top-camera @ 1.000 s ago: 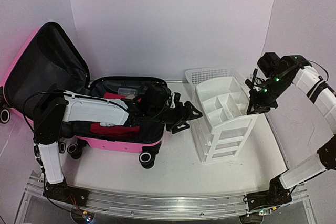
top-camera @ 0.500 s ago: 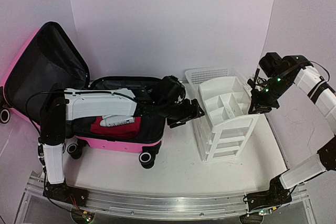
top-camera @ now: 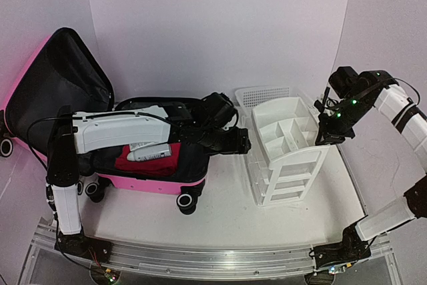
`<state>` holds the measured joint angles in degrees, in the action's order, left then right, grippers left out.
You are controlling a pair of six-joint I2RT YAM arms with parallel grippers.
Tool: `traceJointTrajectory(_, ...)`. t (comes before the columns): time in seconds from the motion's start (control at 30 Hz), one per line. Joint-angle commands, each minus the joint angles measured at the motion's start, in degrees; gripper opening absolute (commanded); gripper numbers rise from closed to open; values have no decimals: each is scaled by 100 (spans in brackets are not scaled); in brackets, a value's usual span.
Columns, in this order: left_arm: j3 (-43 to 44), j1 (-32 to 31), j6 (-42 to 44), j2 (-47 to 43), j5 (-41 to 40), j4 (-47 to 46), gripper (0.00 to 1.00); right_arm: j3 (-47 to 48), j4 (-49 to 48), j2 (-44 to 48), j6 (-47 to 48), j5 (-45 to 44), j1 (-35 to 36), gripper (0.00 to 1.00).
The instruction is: Open, take out, and arrange the luggage
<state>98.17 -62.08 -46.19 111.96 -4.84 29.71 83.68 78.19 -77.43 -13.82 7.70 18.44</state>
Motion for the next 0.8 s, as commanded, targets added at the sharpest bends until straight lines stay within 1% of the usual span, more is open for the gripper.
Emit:
traceJointTrajectory(0.0,129,30,759,-337,-723,1162,86,73,-98,340,-129,-333,-28,0)
traceJointTrajectory(0.1,248,30,966,-421,-958,1467,86,85,-58,359,-130,-384,-22,0)
traceJointTrajectory(0.27,159,30,1329,-659,-1049,1623,86,97,-9,412,-116,-441,-19,0)
traceJointTrajectory(0.43,401,30,1577,-833,-144,1494,94,83,4,418,-88,-378,-17,0)
traceJointTrajectory(0.53,620,30,1573,-694,433,1162,99,45,2,423,-64,-334,-16,0)
traceJointTrajectory(0.57,708,31,1517,-603,659,1076,99,42,3,414,-67,-317,-22,0)
traceJointTrajectory(0.67,1107,21,1355,-184,940,993,99,15,2,395,-75,-260,-20,0)
traceJointTrajectory(0.77,1533,4,1197,230,913,992,99,-14,1,417,-86,-224,-17,0)
